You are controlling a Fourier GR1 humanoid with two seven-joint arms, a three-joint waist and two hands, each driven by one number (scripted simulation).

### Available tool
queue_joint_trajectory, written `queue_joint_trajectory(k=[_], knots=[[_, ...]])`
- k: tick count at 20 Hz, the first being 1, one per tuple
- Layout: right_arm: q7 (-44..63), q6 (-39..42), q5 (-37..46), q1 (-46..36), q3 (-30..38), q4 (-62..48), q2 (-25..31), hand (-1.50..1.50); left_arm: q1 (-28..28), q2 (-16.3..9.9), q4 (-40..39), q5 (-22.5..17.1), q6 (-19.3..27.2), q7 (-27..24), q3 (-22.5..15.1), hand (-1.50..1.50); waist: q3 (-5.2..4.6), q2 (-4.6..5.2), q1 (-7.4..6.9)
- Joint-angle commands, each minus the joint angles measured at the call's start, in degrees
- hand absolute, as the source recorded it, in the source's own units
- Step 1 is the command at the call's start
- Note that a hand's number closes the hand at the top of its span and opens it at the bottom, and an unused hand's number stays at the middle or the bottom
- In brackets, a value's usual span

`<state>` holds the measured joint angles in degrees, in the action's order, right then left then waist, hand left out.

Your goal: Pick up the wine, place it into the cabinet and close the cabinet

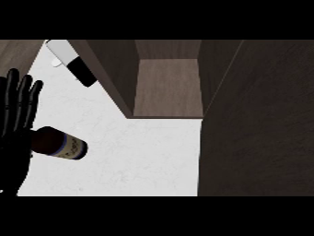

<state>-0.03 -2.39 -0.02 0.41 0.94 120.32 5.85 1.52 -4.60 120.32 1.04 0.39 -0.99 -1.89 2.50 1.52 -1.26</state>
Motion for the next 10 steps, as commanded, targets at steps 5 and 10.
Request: queue_joint_trajectory(k=[5,10], knots=[[1.5,-1.2,3.4,6.0,-4.2,6.6,-2.2,-1.5,-2.2,-5.3,2.0,-3.1,0.5,1.0,12.8,-1.5,-2.53,-1.72,1.08],[7.2,6.6,-7.2,12.6,-9.8,11.3,-1.2,-1.5,1.9,-2.9,3.4,-13.0,2.8,17.4,13.2,-1.5,-2.47,-1.74,1.56]])
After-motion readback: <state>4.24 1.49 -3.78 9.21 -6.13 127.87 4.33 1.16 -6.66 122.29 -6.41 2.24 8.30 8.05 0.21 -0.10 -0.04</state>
